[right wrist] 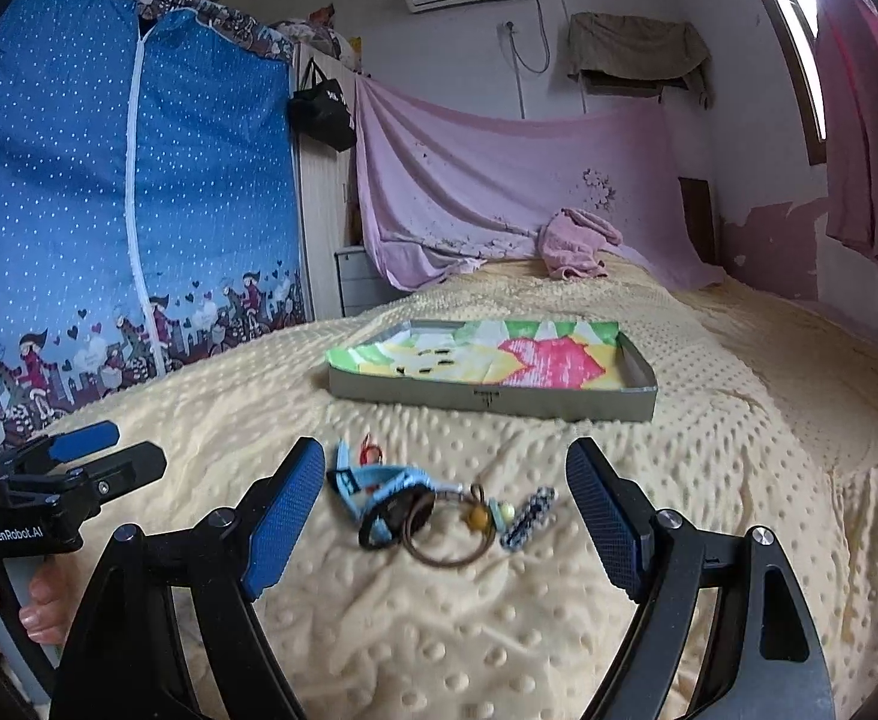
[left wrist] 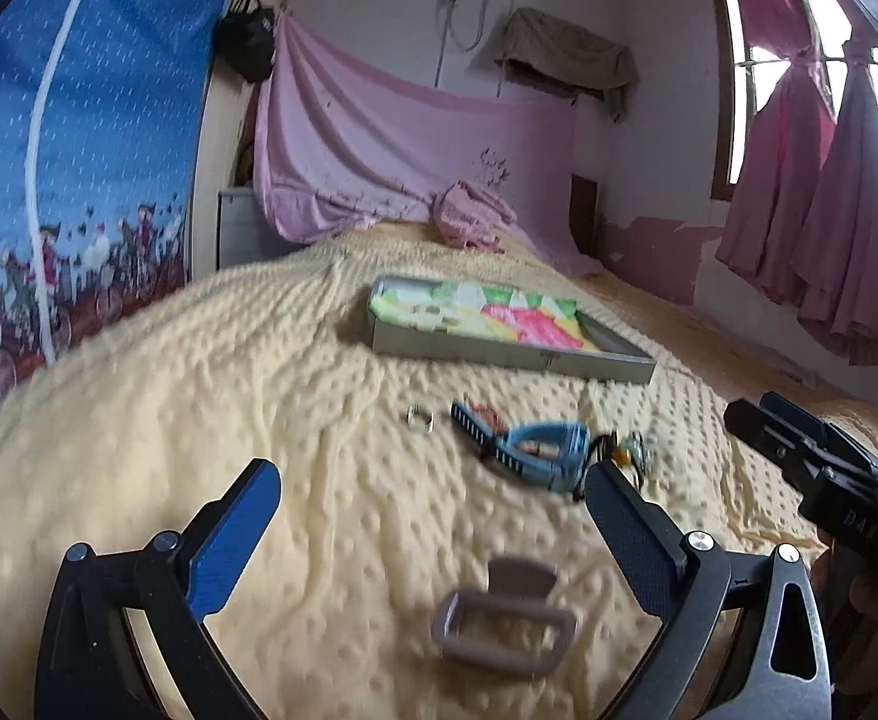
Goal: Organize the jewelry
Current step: 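Move both open tools back toward the remaining jewelry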
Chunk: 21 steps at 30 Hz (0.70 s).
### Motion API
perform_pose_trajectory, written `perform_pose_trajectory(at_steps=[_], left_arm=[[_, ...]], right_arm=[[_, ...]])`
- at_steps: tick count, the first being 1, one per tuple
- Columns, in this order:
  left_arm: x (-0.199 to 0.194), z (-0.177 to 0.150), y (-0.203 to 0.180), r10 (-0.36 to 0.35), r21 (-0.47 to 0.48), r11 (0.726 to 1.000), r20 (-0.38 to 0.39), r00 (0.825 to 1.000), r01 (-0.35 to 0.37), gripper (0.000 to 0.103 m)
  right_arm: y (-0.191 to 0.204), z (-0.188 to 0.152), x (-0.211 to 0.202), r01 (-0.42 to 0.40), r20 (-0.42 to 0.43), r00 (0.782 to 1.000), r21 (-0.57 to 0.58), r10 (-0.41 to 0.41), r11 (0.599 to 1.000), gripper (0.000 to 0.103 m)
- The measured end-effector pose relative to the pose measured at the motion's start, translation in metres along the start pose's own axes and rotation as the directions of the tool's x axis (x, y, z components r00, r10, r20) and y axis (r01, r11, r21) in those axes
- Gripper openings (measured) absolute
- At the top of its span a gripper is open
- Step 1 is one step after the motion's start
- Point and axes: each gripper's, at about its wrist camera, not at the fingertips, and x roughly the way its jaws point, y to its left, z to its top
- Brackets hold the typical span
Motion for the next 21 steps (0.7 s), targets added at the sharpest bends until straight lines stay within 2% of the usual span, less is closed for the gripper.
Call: perform_pose_trajectory(at_steps=[8, 17, 21], left_arm=[[-0.001, -0.025, 0.002, -0.001, -0.021, 1.0, -0.063, 0.998, 0.0, 0.102], [0.008, -0.045, -0.007, -0.055, -0.024, 0.998, -0.157, 0.986, 0.052, 0.102], [0.012, -0.048, -0.013, -0.07, 0.004, 0.997, -0.18, 0.981, 0.072, 0.102]], right_arm=[[-0.004, -0.011, -0.001, 0.003, -0.053, 0.999, 0.001, -0.003, 1.0, 0.079], [-0.005, -0.023, 0.01, -0.01, -0.118, 0.993, 0.006, 0.011, 1.0, 0.079], [-0.005, -0.027, 0.022, -0.024, -0.179, 0.983, 0.011, 0.026, 1.0, 0.079]])
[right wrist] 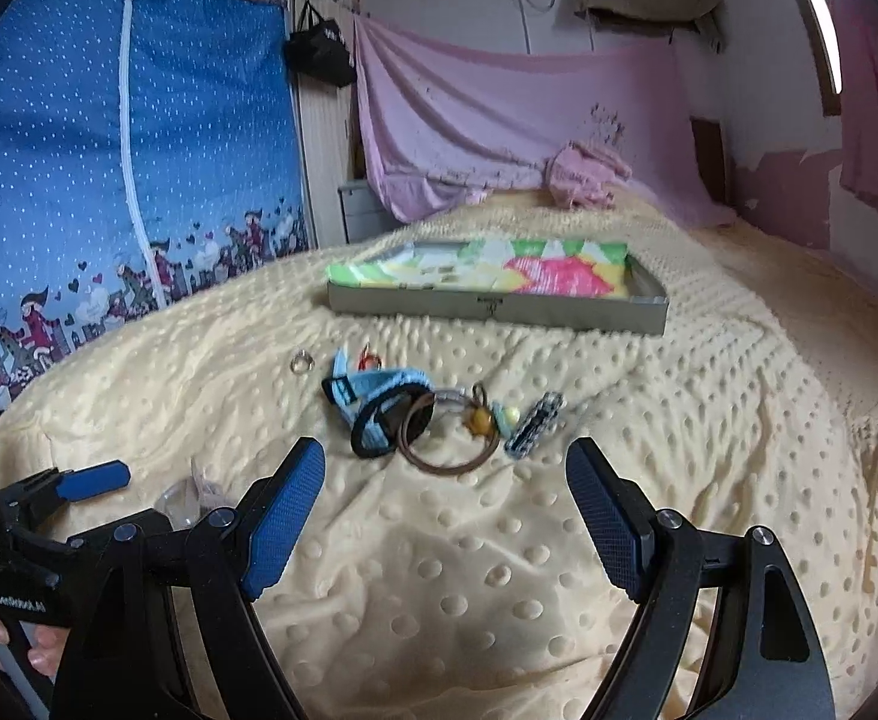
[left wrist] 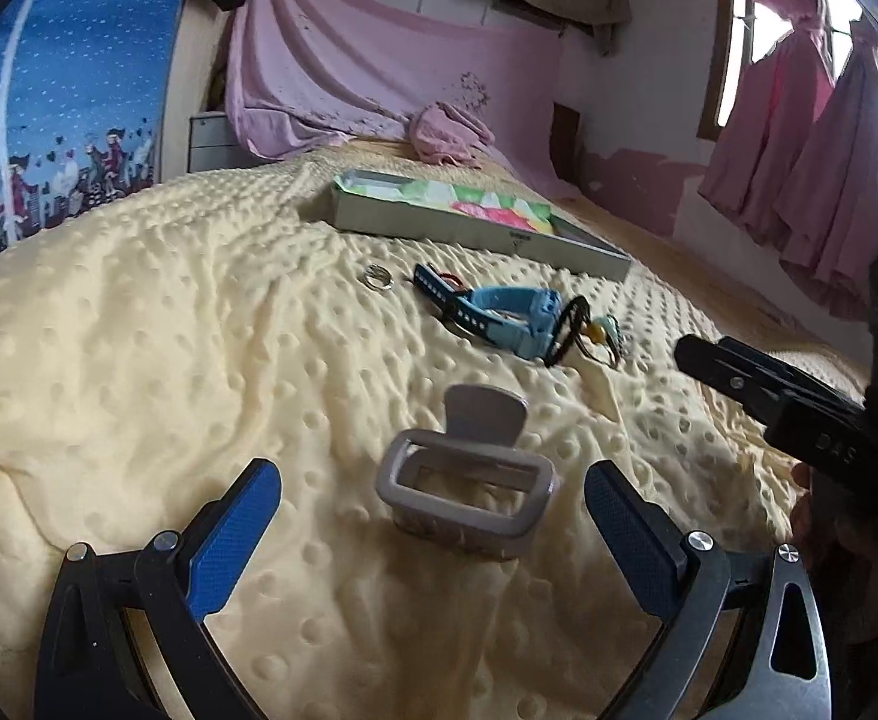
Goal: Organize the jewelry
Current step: 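Move both open tools back toward the remaining jewelry, then grasp the grey claw clip with the left tool while the right tool grasps the brown beaded hair tie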
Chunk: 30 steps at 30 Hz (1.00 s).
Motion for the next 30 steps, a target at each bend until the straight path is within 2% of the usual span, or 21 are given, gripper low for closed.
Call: perform_pose_trajectory(at_steps=[3, 8, 13, 20, 30], left_arm=[[0.005, 0.0, -0.003, -0.005, 0.013, 1.0, -0.018, 1.0, 0.005, 0.101], [0.018, 0.003, -0.004, -0.014, 0.005, 1.0, -0.069, 0.998, 0.015, 0.078], [0.026, 0.008, -0.002, -0.038, -0.008, 0.999, -0.084, 0.996, 0.038, 0.062], [0.041, 0.021, -0.002, -0.032, -0.032, 0.999, -0.111, 0.993, 0.028, 0.062], [0.06, 0.044, 0.006, -0.021, -0.084, 0.996, -0.095, 0.995, 0.013, 0.062]], right_arm=[[0.0, -0.002, 0.012, -0.013, -0.059, 0.998, 0.009, 0.013, 1.0, 0.079], [0.0, -0.005, 0.033, -0.029, -0.151, 0.988, 0.027, 0.033, 0.999, 0.078], [0.0, -0.007, 0.05, -0.052, -0.216, 0.975, 0.042, 0.06, 0.998, 0.078], [-0.004, -0.003, 0.073, -0.076, -0.273, 0.957, 0.085, 0.097, 0.993, 0.075], [-0.008, 0.006, 0.097, -0.081, -0.288, 0.951, 0.131, 0.116, 0.988, 0.06]])
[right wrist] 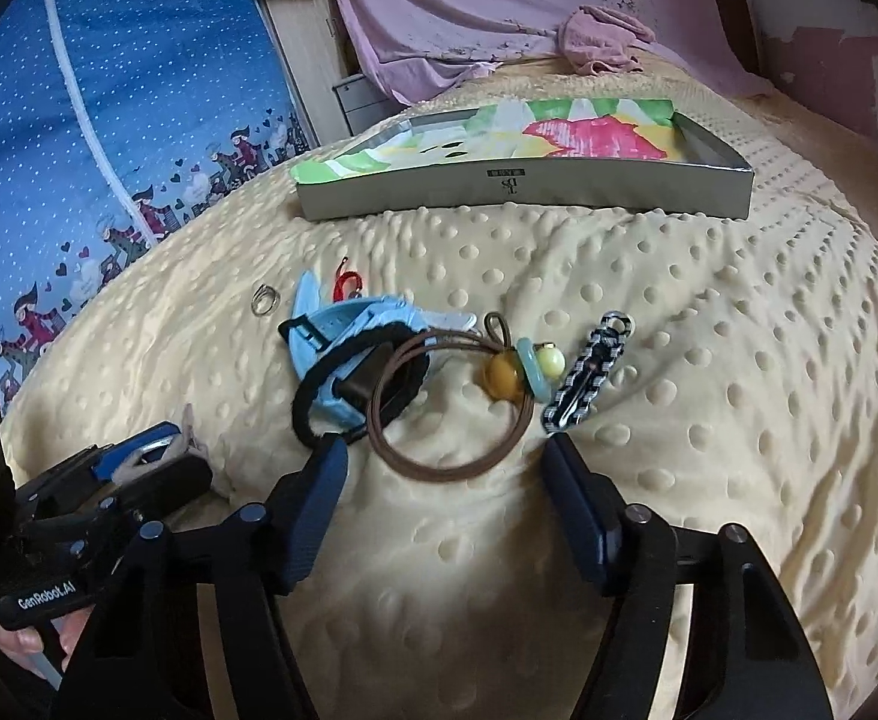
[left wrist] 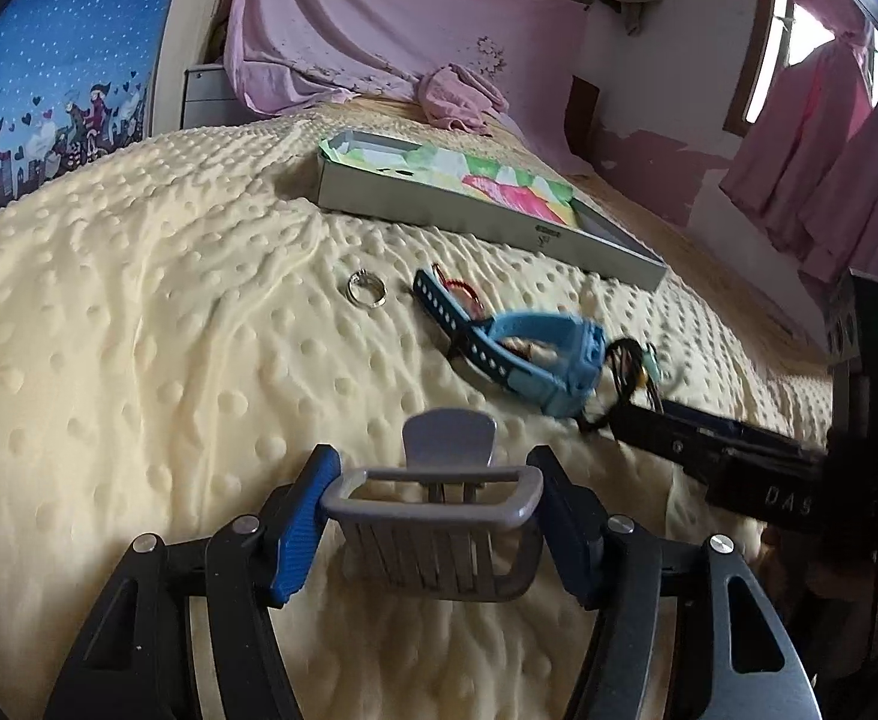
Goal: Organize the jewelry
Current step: 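Grasp the grey claw clip with the left tool while the right tool grasps the brown beaded hair tie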
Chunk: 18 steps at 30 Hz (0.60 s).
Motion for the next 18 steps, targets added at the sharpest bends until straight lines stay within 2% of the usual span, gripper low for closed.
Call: perform_pose_trajectory(at_steps=[6, 16, 18], left_arm=[[0.007, 0.005, 0.0, 0.002, -0.008, 1.0, -0.004, 1.0, -0.002, 0.062], [0.006, 0.006, -0.002, 0.007, 0.001, 1.0, 0.006, 1.0, -0.007, 0.062], [0.003, 0.005, -0.003, 0.009, 0.008, 1.0, 0.017, 1.0, -0.009, 0.062]], right_arm=[[0.001, 0.005, 0.007, 0.004, 0.001, 1.0, 0.009, -0.004, 1.0, 0.049], [-0.006, 0.003, 0.0, -0.02, 0.038, 0.999, 0.033, 0.018, 0.999, 0.007], [-0.006, 0.002, -0.004, -0.029, 0.059, 0.998, 0.031, 0.027, 0.999, 0.005]])
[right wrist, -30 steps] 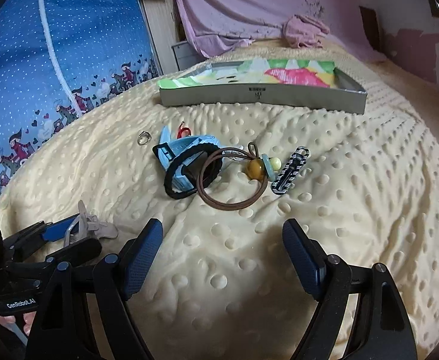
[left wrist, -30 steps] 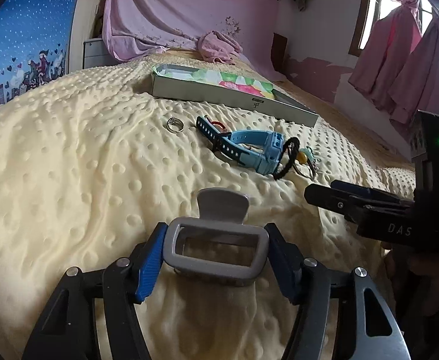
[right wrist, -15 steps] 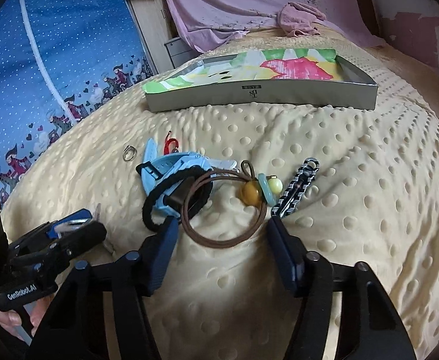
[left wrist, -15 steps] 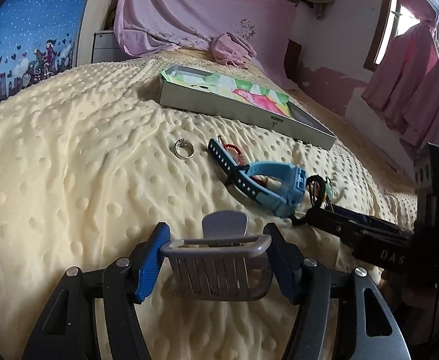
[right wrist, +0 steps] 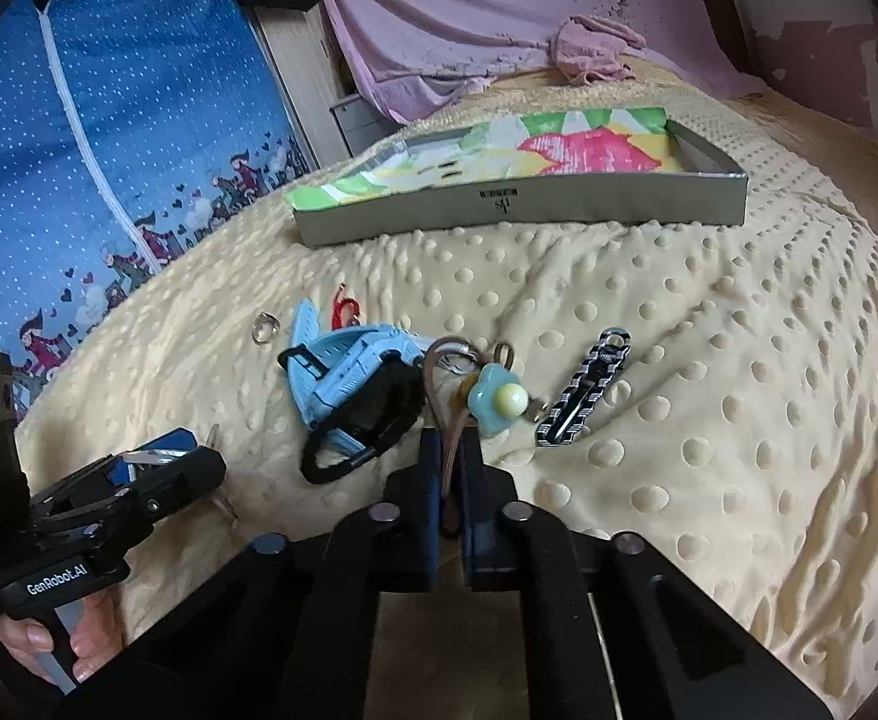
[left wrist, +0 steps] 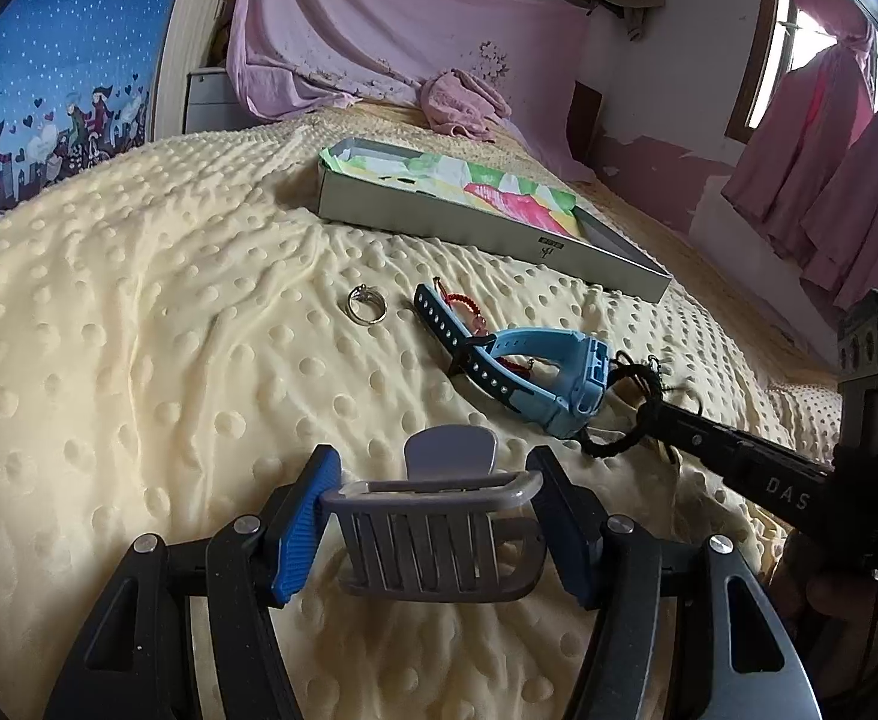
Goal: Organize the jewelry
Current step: 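Grasp the grey claw clip with the left tool while the right tool grasps the brown beaded hair tie, then carry the claw clip and hair tie with both tools over the tray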
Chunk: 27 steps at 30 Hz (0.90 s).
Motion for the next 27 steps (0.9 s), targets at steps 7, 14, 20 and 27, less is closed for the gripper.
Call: perform_pose_trajectory(at_steps=[7, 14, 20, 27], left_arm=[[-0.011, 0.001, -0.001, 0.002, 0.01, 1.0, 0.051, 0.999, -0.002, 0.062], [-0.02, 0.011, -0.003, -0.008, 0.004, 1.0, 0.096, 0.995, 0.008, 0.062], [-0.021, 0.019, -0.006, -0.016, 0.002, 1.0, 0.115, 0.993, 0.016, 0.062], [-0.009, 0.044, -0.01, -0.043, -0.017, 0.999, 0.132, 0.99, 0.046, 0.062]], right_arm=[[0.006, -0.001, -0.019, -0.022, 0.09, 0.996, -0.042, 0.026, 0.999, 0.005], [0.01, -0.001, -0.031, -0.01, 0.141, 0.99, -0.071, 0.02, 0.997, 0.004], [0.007, 0.0, -0.041, -0.005, 0.177, 0.984, -0.067, 0.017, 0.998, 0.004], [0.004, 0.013, -0.046, -0.002, 0.208, 0.978, -0.075, 0.018, 0.997, 0.004]])
